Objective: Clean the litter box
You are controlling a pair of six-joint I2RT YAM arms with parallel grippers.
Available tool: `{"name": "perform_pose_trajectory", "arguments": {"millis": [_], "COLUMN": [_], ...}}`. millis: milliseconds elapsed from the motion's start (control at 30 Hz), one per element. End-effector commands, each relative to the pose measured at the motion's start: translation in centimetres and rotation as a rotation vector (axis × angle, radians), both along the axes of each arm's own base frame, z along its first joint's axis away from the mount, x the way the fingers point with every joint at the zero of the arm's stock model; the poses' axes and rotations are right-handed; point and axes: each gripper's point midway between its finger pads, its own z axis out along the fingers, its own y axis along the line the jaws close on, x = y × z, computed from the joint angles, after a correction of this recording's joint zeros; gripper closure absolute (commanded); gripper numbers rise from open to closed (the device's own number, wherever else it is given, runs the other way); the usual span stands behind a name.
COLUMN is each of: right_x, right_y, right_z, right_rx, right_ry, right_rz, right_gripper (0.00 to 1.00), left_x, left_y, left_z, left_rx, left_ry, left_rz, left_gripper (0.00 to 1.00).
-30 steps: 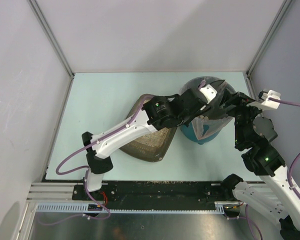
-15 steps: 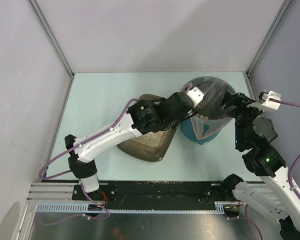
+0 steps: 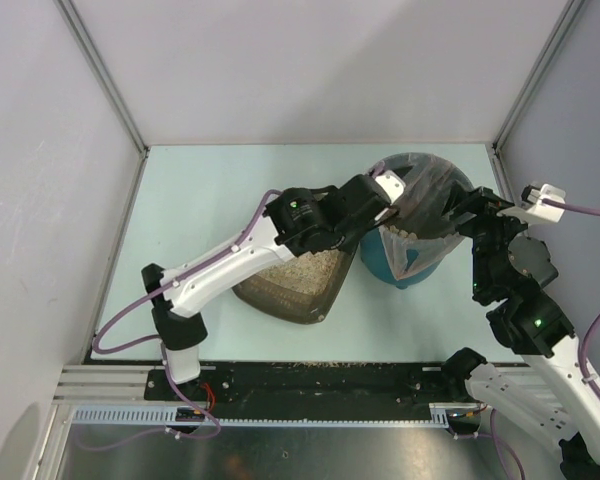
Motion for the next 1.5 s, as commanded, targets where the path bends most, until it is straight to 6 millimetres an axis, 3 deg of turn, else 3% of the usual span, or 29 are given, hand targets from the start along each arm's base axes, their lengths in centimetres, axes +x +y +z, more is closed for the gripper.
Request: {"name": "perform_pose_trajectory", "arguments": {"millis": [0, 200, 233, 333, 433, 467, 533, 567, 633, 667, 700, 767, 833, 900, 967, 1100, 1267, 1333, 1400, 1467], "right_x": [-0.5, -0.4, -0.4, -0.4, -0.4, -0.3, -0.3, -0.3, -0.2, -0.2, -0.2, -0.1, 0.0, 0.1, 0.2, 0.1, -0.2, 0.3, 0.2, 0.4], "right_y": [-0.8, -0.6, -0.6, -0.6, -0.6, -0.5, -0.5, -0.5, -0.5, -0.4, -0.5, -0.3, -0.2, -0.1, 0.1, 0.1, -0.1, 1.6, 4.5, 5.3], "right_z": [0.8, 0.7, 0.7, 0.7, 0.5, 0.4, 0.2, 0.2, 0.1, 0.0, 0.1, 0.1, 0.0, 0.0, -0.1, 0.1, 0.0, 0.0, 0.2, -0.1], "right_rx": [0.040, 0.039, 0.040, 0.043, 0.042, 0.042, 0.043, 0.046, 0.048, 0.046, 0.046, 0.045, 0.041, 0.045, 0.044, 0.050, 0.020, -0.059, -0.148, -0.107], "right_ry": [-0.028, -0.024, -0.024, -0.027, -0.019, -0.015, -0.009, -0.007, -0.003, -0.001, -0.003, -0.002, -0.001, -0.002, 0.001, -0.007, 0.003, 0.006, -0.009, 0.004], "right_rz": [-0.026, -0.021, -0.019, -0.019, -0.020, -0.019, -0.020, -0.020, -0.021, -0.019, -0.021, -0.016, -0.015, -0.010, -0.004, 0.001, 0.002, 0.087, 0.246, 0.276], "right_gripper": [0.23, 0.23, 0.23, 0.23, 0.23, 0.23, 0.23, 0.23, 0.23, 0.23, 0.23, 0.23, 0.23, 0.23, 0.23, 0.23, 0.23, 0.23, 0.24, 0.25], "left_x": [0.6, 1.3, 0.7, 0.4, -0.3, -1.7, -2.3, -3.2, -3.4, -3.9, -4.3, -4.4, -5.3, -5.6, -5.2, -5.7, -5.3, -5.3, -5.4, -5.2], "left_y": [0.2, 1.8, 2.1, 3.3, 5.6, 6.3, 7.4, 7.7, 8.9, 9.6, 10.1, 11.0, 10.9, 11.5, 12.7, 12.3, 11.1, 10.9, 10.9, 11.7], "left_z": [5.0, 6.4, 7.1, 5.9, 3.4, 1.9, 0.5, -1.3, -1.2, -3.0, -2.8, -4.3, -4.3, -5.6, -8.4, -10.9, -10.2, -9.6, -9.6, -11.0], "left_rx": [-0.144, -0.257, -0.300, -0.360, -0.383, -0.385, -0.420, -0.421, -0.498, -0.505, -0.538, -0.563, -0.607, -0.615, -0.597, -0.596, -0.620, -0.634, -0.635, -0.596], "left_ry": [-0.061, -0.008, 0.023, 0.146, 0.292, 0.376, 0.471, 0.541, 0.579, 0.659, 0.672, 0.733, 0.817, 0.890, 0.965, 1.151, 1.198, 1.180, 1.167, 1.149], "left_rz": [0.063, 0.138, 0.127, 0.182, 0.234, 0.227, 0.254, 0.251, 0.275, 0.296, 0.295, 0.333, 0.290, 0.303, 0.390, 0.379, 0.256, 0.182, 0.153, 0.194], "left_gripper": [1.00, 1.00, 1.00, 1.00, 1.00, 1.00, 1.00, 1.00, 1.00, 1.00, 1.00, 1.00, 0.99, 1.00, 1.00, 1.00, 1.00, 1.00, 1.00, 1.00]}}
